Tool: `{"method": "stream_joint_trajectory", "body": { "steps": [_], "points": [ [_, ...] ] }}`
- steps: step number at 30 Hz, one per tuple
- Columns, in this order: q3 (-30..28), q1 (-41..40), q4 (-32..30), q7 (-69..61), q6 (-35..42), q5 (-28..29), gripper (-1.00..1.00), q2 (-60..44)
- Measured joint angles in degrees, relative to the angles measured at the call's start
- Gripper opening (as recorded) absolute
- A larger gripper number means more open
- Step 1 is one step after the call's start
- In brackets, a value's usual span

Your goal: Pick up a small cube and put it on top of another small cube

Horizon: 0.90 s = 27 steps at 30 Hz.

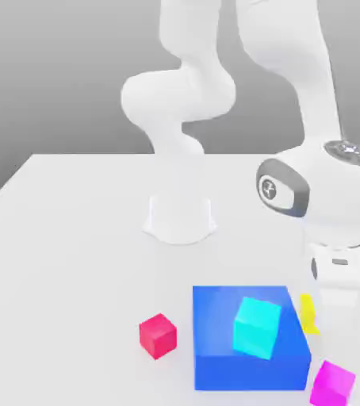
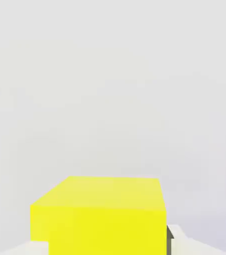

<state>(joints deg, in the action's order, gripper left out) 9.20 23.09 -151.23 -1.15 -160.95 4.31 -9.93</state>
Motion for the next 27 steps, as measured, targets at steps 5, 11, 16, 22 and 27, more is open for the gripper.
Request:
{"method": "stream_joint_trajectory", "body": {
  "steps": [5,11,16,22,27],
  "points": [
    [-0.9,-4.2,-1.7,-4.9,5.6,-6.1,-1.0,7.7],
    [-7.0,-12.4,-5.3,-10.5,11.2,-8.6,-1.0,17.5],
    [-10.5,-16.1,-6.7,-12.3,10.5,-7.1,-1.0,18.0],
    [-13.9,-20.0,-8.0,-13.5,8.4,-4.5,-1.0,16.8],
    [-15.8,-21.4,-8.4,-16.5,6.6,-6.2,-1.0,14.3]
  ]
}}
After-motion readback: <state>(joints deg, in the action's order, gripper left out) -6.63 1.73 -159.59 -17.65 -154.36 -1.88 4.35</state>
